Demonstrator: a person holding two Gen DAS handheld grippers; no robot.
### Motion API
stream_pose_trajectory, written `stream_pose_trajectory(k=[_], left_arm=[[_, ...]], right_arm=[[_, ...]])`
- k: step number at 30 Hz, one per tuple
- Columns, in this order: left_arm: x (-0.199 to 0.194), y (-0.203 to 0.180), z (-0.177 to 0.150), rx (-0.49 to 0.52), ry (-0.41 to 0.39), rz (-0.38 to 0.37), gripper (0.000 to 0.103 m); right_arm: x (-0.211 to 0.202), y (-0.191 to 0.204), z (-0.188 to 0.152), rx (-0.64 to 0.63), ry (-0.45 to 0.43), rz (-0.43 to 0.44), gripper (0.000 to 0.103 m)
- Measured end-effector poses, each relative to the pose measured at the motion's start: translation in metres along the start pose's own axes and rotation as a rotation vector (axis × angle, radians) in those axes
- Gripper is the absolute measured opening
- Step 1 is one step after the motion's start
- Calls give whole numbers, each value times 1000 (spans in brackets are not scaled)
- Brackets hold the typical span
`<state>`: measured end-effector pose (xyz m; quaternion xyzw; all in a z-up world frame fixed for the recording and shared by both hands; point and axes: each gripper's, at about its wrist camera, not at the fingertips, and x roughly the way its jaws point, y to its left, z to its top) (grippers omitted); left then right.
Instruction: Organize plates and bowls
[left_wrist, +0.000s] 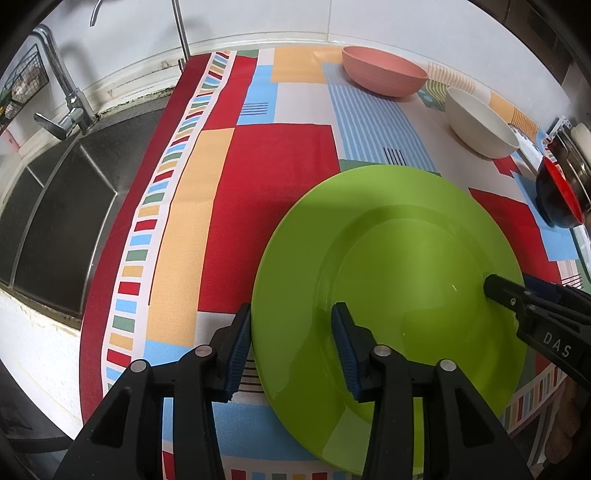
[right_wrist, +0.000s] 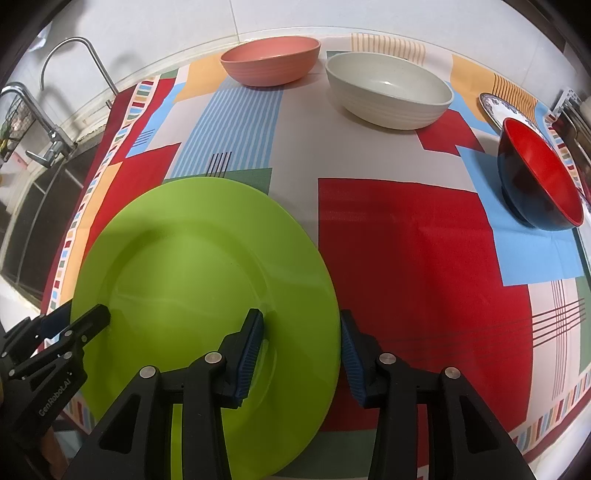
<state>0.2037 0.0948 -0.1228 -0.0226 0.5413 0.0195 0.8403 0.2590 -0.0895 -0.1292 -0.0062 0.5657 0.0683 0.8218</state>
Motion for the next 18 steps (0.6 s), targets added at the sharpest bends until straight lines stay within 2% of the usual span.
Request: stream_pose_trajectory(k=[3, 6, 10, 13, 18], left_arm=[[-8, -2, 3, 13, -37, 16, 60], [-20, -6, 7, 43, -94, 26, 69], [-33, -17, 14, 97, -157, 20, 75], [-41, -31, 22, 154, -199, -11, 78], [-54, -59, 31, 245, -256, -71, 82]], right_arm=[[0, -1, 0, 0, 0, 1, 44], [-3, -3, 0, 13, -10, 17, 50], [-21, -9, 1, 42, -80, 7, 57], [-36, -18, 0, 71, -128, -9, 61], [-60, -39, -4, 134, -194, -56, 61]])
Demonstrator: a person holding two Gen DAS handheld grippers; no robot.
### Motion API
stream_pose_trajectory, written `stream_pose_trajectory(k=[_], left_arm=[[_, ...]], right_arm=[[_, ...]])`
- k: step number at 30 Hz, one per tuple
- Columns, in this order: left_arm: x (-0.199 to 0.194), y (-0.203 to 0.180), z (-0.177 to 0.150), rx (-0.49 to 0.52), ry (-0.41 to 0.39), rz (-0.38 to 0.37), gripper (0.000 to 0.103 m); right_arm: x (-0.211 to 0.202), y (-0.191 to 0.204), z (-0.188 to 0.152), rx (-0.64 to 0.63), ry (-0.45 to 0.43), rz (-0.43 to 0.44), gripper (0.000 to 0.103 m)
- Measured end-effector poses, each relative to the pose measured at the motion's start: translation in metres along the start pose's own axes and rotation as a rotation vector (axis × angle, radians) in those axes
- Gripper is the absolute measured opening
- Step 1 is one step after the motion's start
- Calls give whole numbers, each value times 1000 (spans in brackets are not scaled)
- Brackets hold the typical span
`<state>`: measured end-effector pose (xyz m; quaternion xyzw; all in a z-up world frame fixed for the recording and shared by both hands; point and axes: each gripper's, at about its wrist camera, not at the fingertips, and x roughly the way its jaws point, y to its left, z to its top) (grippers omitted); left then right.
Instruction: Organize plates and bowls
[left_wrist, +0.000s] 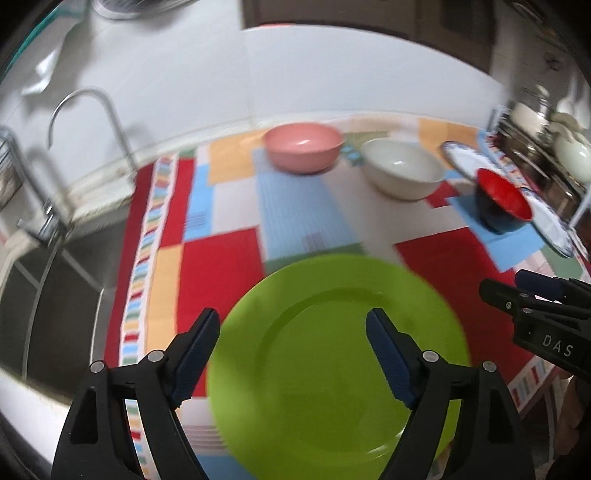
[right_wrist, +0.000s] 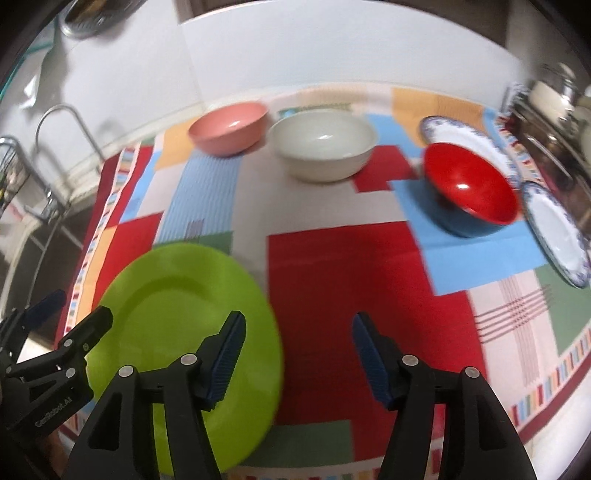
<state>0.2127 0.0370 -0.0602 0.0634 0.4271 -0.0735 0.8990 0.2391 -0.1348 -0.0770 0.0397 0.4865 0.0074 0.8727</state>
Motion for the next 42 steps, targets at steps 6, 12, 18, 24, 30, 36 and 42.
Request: stream_pose_trajectory(k=[6, 12, 18, 24, 30, 36, 42], left_arm=[[-8, -40, 20, 97, -65, -96, 82], [-18, -93, 38, 167, -108, -186, 82], [-28, -148, 54, 197, -147, -239, 82], [-36, -205, 67, 222, -174, -284, 82], [-37, -255, 82, 248, -184, -318, 82], [-26, -302, 97, 261, -180, -368, 82], [-4, -345, 111, 262, -187, -393, 82]], right_arm=[[-24, -36, -2, 89, -65, -74, 61], [-52, -82, -8, 170, -130, -146, 61], [-75, -130, -11, 213, -180, -186, 61], [-94, -183, -12, 255, -216, -213, 61], [-105, -233, -12, 295, -238, -244, 61], [-109, -281, -10, 325, -255, -268, 61], [-103, -326, -5, 360, -270, -279, 61]])
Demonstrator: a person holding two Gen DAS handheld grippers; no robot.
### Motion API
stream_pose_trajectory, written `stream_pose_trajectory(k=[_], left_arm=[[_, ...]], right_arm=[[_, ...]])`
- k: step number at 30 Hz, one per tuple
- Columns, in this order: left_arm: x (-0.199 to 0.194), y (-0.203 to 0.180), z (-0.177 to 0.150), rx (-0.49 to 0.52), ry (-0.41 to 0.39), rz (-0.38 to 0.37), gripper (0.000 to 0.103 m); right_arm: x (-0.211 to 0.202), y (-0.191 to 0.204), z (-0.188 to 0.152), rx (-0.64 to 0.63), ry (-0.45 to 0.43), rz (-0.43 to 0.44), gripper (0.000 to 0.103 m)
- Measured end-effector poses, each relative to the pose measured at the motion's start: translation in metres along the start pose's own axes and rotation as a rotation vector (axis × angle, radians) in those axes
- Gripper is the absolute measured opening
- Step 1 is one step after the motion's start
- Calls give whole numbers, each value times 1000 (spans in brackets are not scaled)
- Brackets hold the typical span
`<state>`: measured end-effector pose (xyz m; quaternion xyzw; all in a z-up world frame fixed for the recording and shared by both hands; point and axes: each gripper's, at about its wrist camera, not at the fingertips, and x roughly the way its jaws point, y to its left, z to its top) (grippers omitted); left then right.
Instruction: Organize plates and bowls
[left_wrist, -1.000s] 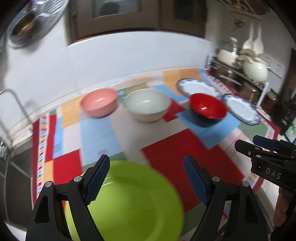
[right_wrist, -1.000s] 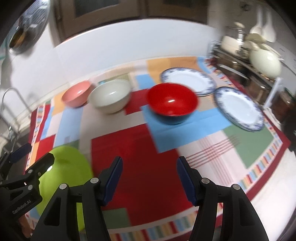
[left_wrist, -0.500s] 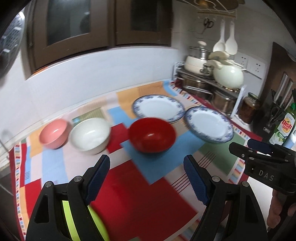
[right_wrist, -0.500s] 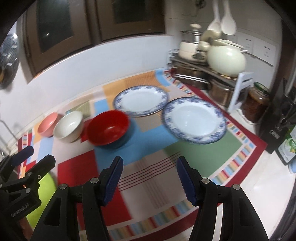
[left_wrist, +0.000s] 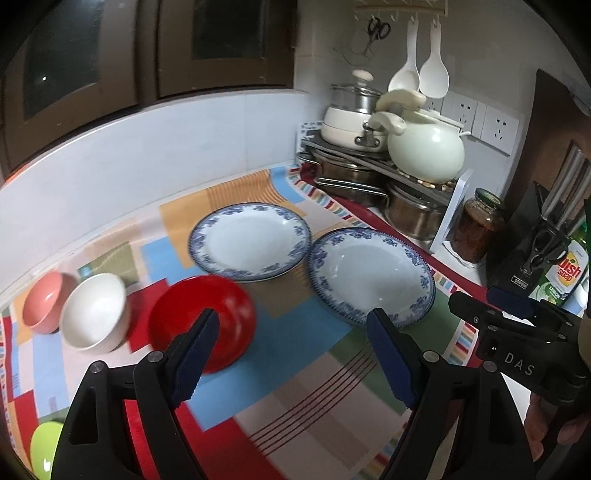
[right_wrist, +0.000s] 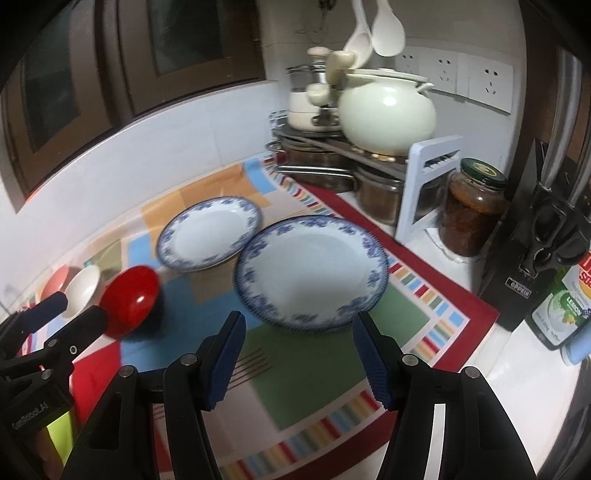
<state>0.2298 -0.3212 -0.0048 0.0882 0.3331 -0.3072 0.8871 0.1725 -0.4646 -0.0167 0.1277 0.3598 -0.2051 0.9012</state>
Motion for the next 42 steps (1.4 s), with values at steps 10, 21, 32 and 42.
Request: stream_pose_trajectory(k=[10, 21, 32, 42], left_arm=[[72, -24, 26, -19, 76, -10, 81], [152, -32, 40, -33, 163, 47, 81], [200, -28, 30, -64, 269, 69, 77], [224, -25, 26, -102, 334, 43, 71]], right_arm=[[57, -47, 23, 63, 61, -14, 61], [130, -76, 49, 98, 163, -54, 61], [191, -91, 55, 94, 250, -78, 61], [219, -98, 58, 117, 297, -70, 61]])
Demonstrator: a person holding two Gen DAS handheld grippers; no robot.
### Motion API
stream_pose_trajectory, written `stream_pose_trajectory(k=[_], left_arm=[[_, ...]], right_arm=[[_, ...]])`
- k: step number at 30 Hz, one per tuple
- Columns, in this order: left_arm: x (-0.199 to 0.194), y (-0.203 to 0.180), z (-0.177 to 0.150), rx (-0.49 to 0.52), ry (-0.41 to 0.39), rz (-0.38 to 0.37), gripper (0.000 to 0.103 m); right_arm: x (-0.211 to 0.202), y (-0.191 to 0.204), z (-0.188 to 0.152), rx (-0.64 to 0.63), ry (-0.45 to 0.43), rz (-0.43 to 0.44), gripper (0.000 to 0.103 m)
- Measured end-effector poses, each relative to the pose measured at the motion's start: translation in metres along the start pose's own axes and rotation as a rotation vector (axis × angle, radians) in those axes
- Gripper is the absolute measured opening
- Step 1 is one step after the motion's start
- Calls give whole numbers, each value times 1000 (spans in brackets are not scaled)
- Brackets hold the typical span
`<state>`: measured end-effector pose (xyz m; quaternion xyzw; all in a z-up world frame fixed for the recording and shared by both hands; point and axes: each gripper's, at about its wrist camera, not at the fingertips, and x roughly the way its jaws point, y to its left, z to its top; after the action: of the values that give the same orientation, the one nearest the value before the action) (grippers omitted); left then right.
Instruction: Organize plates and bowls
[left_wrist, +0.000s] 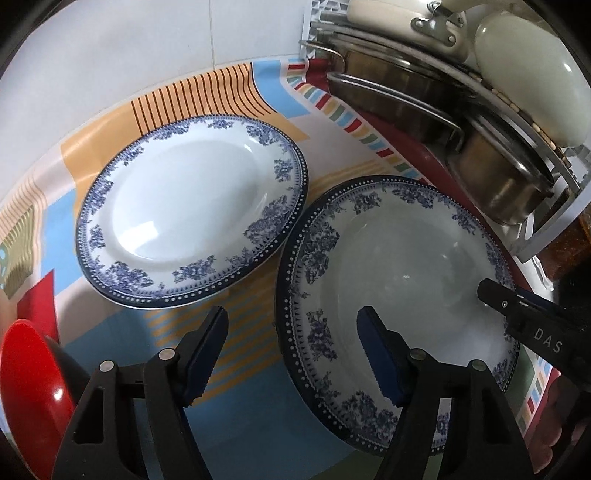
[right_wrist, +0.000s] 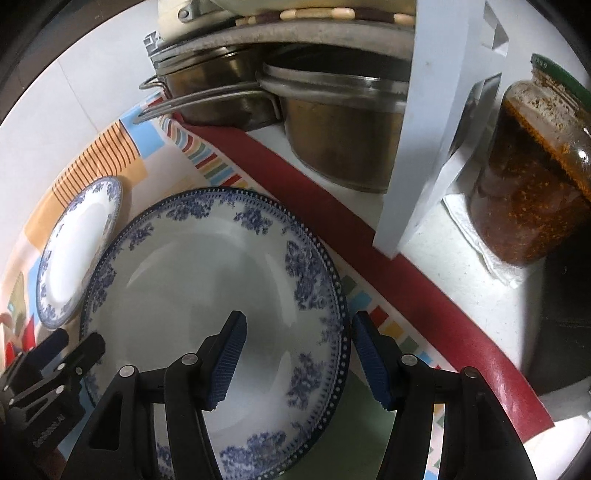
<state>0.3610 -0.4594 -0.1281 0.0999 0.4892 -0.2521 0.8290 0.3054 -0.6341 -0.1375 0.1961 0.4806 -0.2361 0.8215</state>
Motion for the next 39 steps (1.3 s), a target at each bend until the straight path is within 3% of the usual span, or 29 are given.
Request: stream_pose_trajectory(k=[16, 23, 30, 39], left_arm=[[8, -5, 7, 27, 10, 7, 61], [8, -6, 8, 33, 0, 7, 59], [7, -7, 8, 49, -9, -5, 45], [7, -10, 5, 63, -24, 2, 46]], right_arm=[[5, -6, 9, -5, -15, -78, 61], [4, -6, 6, -33, -30, -61, 60], [1, 1, 6, -74, -29, -28, 43], [0, -3, 3, -70, -42, -36, 45]])
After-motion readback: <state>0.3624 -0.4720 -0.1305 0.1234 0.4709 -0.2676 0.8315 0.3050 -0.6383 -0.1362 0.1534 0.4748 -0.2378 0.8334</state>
